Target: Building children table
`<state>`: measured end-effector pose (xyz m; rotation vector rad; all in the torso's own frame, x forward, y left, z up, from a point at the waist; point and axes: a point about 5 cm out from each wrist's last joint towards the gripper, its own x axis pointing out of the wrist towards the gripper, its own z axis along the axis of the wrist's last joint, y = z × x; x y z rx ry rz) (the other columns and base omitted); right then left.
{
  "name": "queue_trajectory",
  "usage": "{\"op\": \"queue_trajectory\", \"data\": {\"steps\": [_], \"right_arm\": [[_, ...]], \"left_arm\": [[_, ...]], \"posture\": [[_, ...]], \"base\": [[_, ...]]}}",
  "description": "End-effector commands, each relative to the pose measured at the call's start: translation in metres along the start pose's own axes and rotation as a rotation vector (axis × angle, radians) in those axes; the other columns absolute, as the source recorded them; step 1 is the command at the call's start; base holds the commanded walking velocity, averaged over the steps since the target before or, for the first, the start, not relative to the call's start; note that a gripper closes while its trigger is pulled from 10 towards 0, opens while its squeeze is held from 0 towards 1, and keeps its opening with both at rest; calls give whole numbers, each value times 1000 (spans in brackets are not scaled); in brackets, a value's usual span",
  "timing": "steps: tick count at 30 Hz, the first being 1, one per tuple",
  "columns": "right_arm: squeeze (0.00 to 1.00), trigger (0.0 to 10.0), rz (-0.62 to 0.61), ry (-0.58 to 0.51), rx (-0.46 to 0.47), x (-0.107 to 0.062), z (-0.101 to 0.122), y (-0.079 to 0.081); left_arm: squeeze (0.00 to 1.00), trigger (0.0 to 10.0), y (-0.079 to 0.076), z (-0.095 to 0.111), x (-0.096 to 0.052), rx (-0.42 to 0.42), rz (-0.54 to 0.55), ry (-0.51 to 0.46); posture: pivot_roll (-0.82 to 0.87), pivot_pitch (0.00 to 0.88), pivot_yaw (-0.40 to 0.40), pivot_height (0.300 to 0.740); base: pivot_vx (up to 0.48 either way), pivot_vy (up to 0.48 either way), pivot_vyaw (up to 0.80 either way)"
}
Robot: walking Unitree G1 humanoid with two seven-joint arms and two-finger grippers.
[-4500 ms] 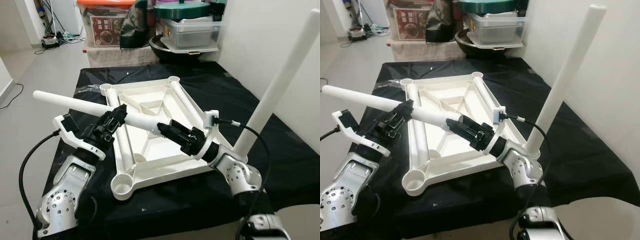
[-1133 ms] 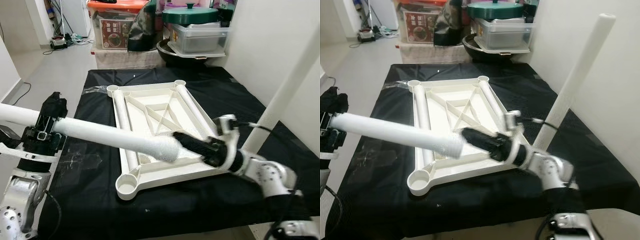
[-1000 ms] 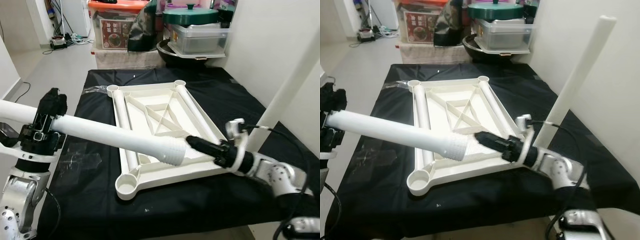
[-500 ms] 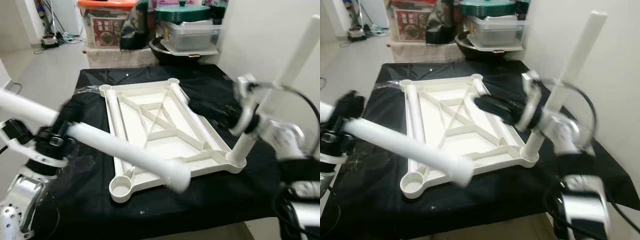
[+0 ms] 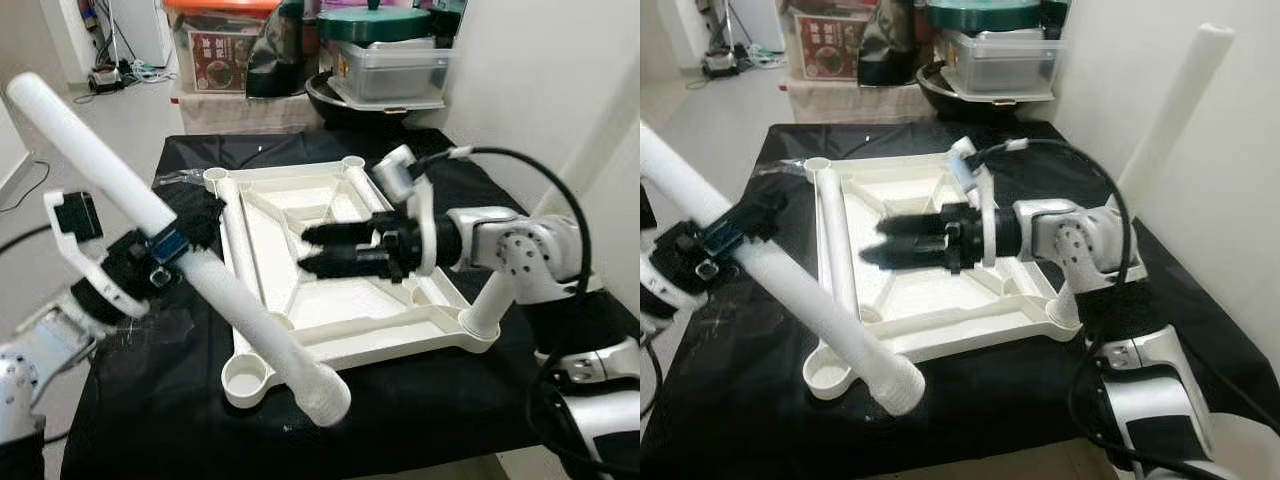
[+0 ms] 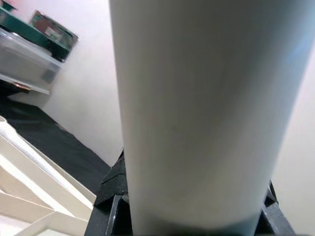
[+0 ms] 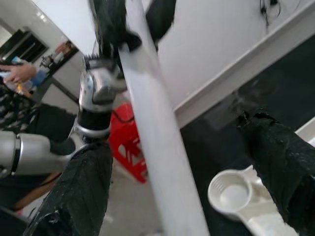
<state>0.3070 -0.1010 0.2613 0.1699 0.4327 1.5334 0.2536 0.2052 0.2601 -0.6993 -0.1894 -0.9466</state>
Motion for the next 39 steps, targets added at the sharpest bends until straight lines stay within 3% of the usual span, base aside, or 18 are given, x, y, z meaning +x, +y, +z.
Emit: {"op": "queue_trajectory", "data": {"steps": [1,3,5,8,10,12,14,21,22,23,24,25,39], "right_arm": [[0,10000,21,52,39,7,-10,3],[0,10000,21,52,39,7,-10,3],[0,10000,33,118,52,25,-27,5],[0,10000,33,118,52,25,-27,5],[0,10000,3,146,59,43,-35,1],[0,10000,3,146,59,43,-35,1],[0,10000,0,150,43,62,-30,1],[0,10000,13,167,25,77,-32,5],[0,9608,20,175,25,81,-34,7],[0,6745,24,187,17,83,-37,9],[0,6745,24,187,17,83,-37,9],[0,0,28,195,17,84,-40,10],[0,0,23,257,-18,85,-55,14]], "left_arm": [[0,0,0,-1,4,14,-21,48],[0,0,0,-1,4,14,-21,48],[0,0,3,-5,12,9,-44,75],[0,0,3,-5,12,9,-44,75],[0,0,2,-10,22,-3,-80,98],[0,0,2,-10,22,-3,-80,98],[0,0,2,-18,30,-24,-123,148],[0,0,6,-21,36,-39,-137,160],[0,0,7,-23,38,-43,-143,163],[0,0,8,-24,39,-46,-150,169],[0,0,8,-24,39,-46,-150,169],[0,0,8,-25,40,-47,-155,173],[0,0,13,-19,45,-41,-174,184]], "posture": [[-13,0,-54,740],[-13,0,-54,740],[-15,0,-47,740],[-15,0,-47,740],[-12,0,-46,740],[-12,0,-46,740],[-20,0,-42,740],[-18,0,-42,740],[-18,0,-43,740],[-19,0,-42,740],[-19,0,-42,740],[-18,0,-43,740],[-23,0,-38,740]], "base": [[0,0,0],[0,0,0],[0,0,0],[0,0,0],[0,0,0],[0,0,0],[0,0,0],[0,0,0],[0,0,0],[0,0,0],[0,0,0],[0,0,0],[0,0,0]]}}
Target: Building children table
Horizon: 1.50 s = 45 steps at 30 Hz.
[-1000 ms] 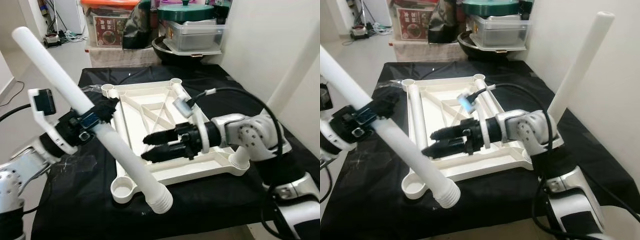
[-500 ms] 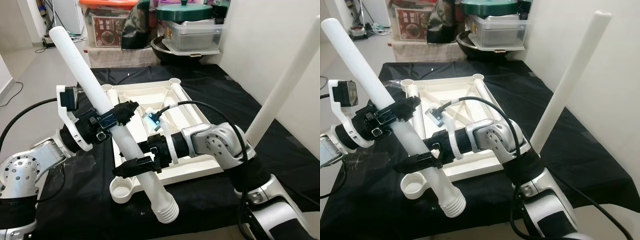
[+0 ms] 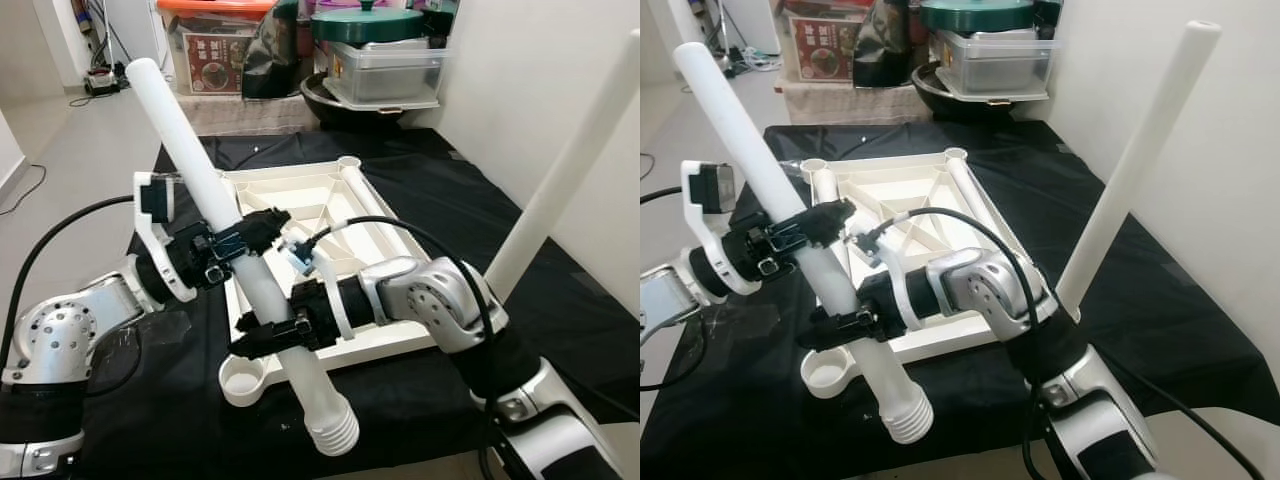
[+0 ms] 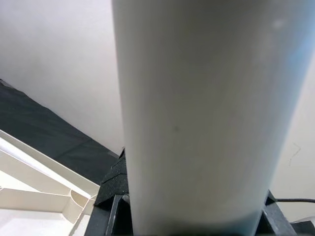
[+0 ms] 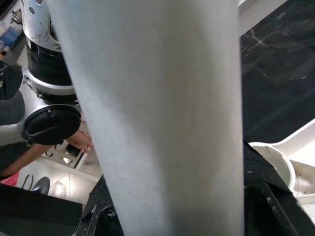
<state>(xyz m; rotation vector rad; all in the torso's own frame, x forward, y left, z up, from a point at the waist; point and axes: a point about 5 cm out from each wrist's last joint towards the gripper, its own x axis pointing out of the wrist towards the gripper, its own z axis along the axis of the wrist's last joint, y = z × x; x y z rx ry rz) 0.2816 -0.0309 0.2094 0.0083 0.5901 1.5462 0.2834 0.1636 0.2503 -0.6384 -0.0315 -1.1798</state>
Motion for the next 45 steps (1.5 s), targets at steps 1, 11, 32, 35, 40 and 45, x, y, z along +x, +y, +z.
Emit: {"op": "queue_trajectory", "data": {"steps": [1,11,32,35,40,45], "right_arm": [[0,0,33,54,-18,9,-8,7],[0,0,45,40,-4,10,-10,10],[0,0,-196,-234,69,-49,17,-28],[0,0,-284,-317,76,-65,26,-39],[0,0,-454,-468,96,-85,41,-57],[0,0,-562,-717,123,-92,69,-65]], "left_arm": [[0,0,0,11,1,20,-9,-27],[1000,10000,9,8,5,97,48,-13],[0,10000,-17,23,-52,197,194,-109],[0,10000,-25,27,-59,233,222,-166],[0,10000,-27,30,-68,310,349,-227],[0,10000,18,-5,-89,478,933,91]], "posture": [[-23,0,-38,740],[-23,0,-33,740],[1,0,-54,740],[11,0,-61,740],[15,0,-64,740],[38,0,-66,740]], "base": [[0,0,0],[0,0,0],[0,0,0],[0,0,0],[0,0,0],[0,0,0]]}}
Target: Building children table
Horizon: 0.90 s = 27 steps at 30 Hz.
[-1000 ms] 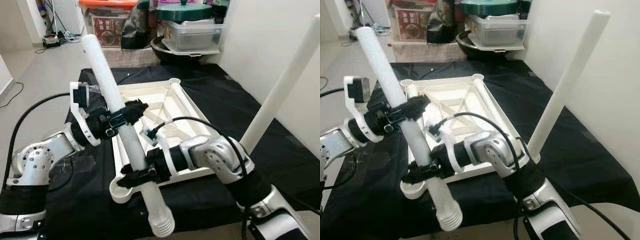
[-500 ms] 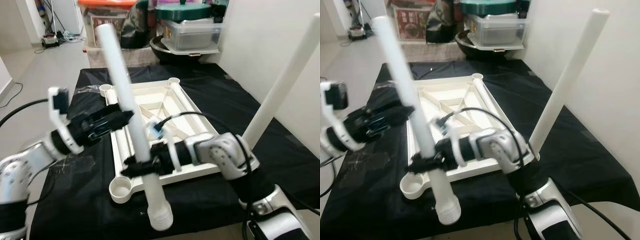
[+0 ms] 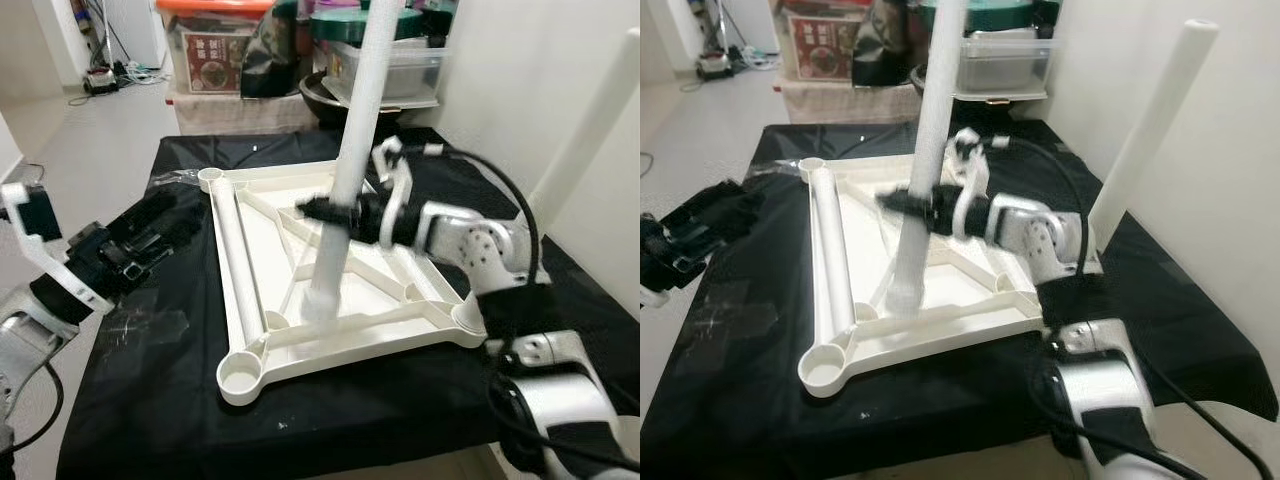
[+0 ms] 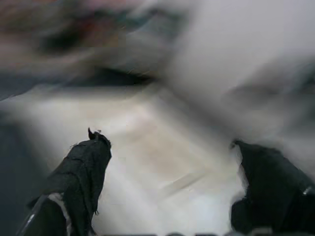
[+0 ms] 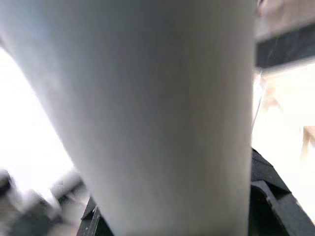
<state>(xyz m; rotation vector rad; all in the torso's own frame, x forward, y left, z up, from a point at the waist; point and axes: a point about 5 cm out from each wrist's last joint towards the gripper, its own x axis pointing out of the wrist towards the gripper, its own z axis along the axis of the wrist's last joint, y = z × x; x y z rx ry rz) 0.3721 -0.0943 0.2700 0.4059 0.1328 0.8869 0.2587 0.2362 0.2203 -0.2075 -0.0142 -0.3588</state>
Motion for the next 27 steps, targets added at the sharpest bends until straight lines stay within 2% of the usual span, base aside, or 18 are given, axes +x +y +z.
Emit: {"op": "queue_trajectory", "data": {"steps": [1,2,5,7,16,17,19,20,21,23,24,26,27], "right_arm": [[0,0,-9,-54,10,0,8,1],[0,0,-15,-100,26,4,11,4],[0,0,-19,-129,45,7,12,6],[0,0,-12,-160,73,9,14,9],[0,0,20,-185,81,8,13,13],[0,0,47,-184,68,6,11,15],[0,0,47,-184,68,6,11,15],[0,0,99,-186,47,6,11,19],[0,0,99,-186,47,6,11,19],[0,0,266,-175,-21,5,9,31],[0,0,266,-175,-21,5,9,31],[0,0,422,-116,-65,10,1,45],[0,0,422,-116,-65,10,1,45]], "left_arm": [[0,10000,7,-11,1,75,97,76],[0,10000,13,-25,-1,133,186,164],[0,10000,16,-32,-5,146,235,206],[0,10000,26,-33,-12,118,310,230],[0,10000,28,-27,-13,122,304,246],[0,10000,25,-26,-12,56,243,233],[0,10000,25,-26,-12,56,243,233],[0,10000,18,-24,-12,0,169,201],[0,10000,18,-24,-12,0,169,201],[0,10000,-7,-21,-14,-40,-60,132],[0,10000,-7,-21,-14,-40,-60,132],[0,10000,-36,-26,-16,25,-318,181],[0,10000,-36,-26,-16,25,-318,181]], "posture": [[38,0,-66,740],[44,0,-68,740],[47,0,-69,740],[59,0,-65,740],[60,0,-49,740],[56,0,-46,740],[56,0,-46,740],[57,0,-47,740],[57,0,-47,740],[69,0,-48,740],[69,0,-48,740],[78,0,-49,740],[78,0,-49,740]], "base": [[0,0,0],[0,0,0],[0,0,0],[0,0,0],[0,0,0],[0,0,0],[0,0,0],[0,0,0],[0,0,0],[0,0,0],[0,0,0],[0,0,0],[0,0,0]]}}
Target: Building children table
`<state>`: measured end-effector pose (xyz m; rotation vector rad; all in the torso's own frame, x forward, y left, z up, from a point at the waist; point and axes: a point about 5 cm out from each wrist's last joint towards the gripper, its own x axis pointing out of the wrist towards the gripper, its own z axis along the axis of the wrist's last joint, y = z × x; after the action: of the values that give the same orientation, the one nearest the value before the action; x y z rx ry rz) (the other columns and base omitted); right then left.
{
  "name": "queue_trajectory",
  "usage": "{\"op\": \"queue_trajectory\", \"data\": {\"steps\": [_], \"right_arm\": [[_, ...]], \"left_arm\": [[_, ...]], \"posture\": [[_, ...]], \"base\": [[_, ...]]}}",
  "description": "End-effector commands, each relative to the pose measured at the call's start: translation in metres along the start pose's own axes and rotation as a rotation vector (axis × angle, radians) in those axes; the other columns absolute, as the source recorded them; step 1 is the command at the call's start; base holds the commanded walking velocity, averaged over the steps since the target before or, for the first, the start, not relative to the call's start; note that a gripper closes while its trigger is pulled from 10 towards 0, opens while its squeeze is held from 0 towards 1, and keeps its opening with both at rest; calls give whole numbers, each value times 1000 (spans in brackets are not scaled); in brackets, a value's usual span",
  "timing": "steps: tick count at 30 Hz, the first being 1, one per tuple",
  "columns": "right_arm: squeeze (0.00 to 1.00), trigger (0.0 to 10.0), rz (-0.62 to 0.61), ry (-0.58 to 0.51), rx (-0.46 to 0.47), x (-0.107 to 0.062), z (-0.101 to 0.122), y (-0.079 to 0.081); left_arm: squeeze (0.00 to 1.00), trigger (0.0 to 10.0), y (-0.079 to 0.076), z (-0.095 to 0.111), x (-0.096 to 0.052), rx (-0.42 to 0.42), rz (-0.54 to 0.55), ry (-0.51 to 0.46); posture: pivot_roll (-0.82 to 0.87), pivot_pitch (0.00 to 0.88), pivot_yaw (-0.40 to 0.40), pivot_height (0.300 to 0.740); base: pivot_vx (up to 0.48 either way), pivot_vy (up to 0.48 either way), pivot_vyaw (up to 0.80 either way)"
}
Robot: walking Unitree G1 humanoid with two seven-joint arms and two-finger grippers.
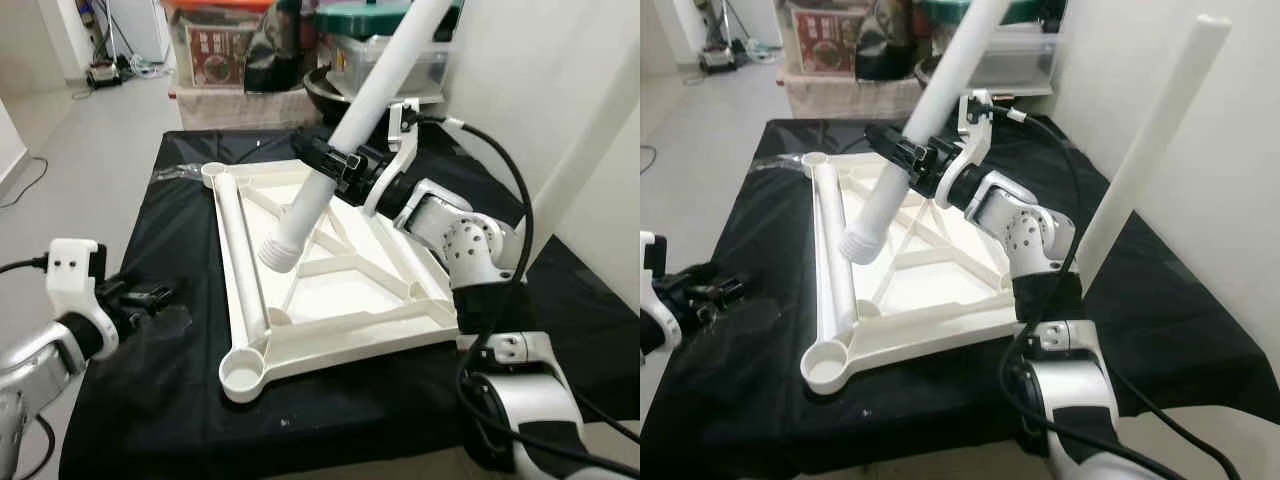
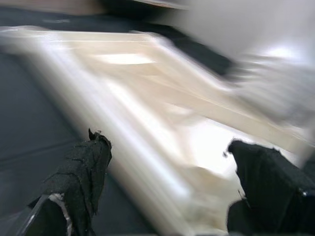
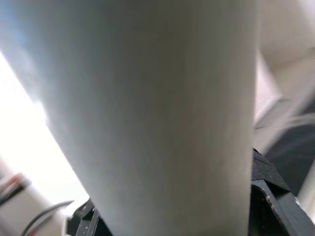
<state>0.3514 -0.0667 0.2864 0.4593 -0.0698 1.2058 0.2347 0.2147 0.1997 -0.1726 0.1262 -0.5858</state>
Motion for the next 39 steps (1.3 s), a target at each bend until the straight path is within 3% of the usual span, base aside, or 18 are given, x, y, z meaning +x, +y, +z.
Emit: {"op": "queue_trajectory", "data": {"steps": [1,7,14,21,24,25,27,28,35,37,38,39], "right_arm": [[0,0,109,35,-27,6,-4,10],[0,0,167,106,-66,20,-13,15],[0,0,256,124,-76,26,-16,30],[0,0,306,134,-77,26,-19,38],[0,0,322,142,-75,27,-22,41],[0,0,332,147,-72,28,-25,44],[0,0,332,147,-72,28,-25,44],[0,0,340,153,-70,29,-27,46],[0,0,328,162,-45,32,-33,48],[0,0,264,169,-53,33,-36,44],[0,10000,200,147,-47,35,-36,39],[0,10000,200,147,-47,35,-36,39]], "left_arm": [[0,10000,-20,-4,3,59,-173,58],[0,10000,-23,2,11,154,-305,153],[0,10000,-12,13,17,219,-306,166],[0,10000,-11,15,20,233,-334,162],[0,9569,-13,14,24,232,-364,164],[0,3765,-15,12,28,230,-390,163],[0,3765,-15,12,28,230,-390,163],[0,0,-18,12,32,230,-412,153],[0,0,-26,13,39,254,-473,135],[0,0,-26,11,40,260,-475,139],[0,1569,-26,11,40,266,-471,139],[0,1569,-26,11,40,266,-471,139]], "posture": [[79,0,-49,740],[71,0,-44,740],[59,0,-31,740],[51,0,-28,740],[38,0,-23,740],[34,0,-24,740],[34,0,-24,740],[33,0,-25,740],[26,0,-26,740],[25,0,-27,740],[26,0,-32,740],[26,0,-32,740]], "base": [[0,0,0],[0,0,0],[0,0,0],[0,0,0],[0,0,0],[0,0,0],[0,0,0],[0,0,0],[0,0,0],[0,0,0],[0,0,0],[0,0,0]]}}
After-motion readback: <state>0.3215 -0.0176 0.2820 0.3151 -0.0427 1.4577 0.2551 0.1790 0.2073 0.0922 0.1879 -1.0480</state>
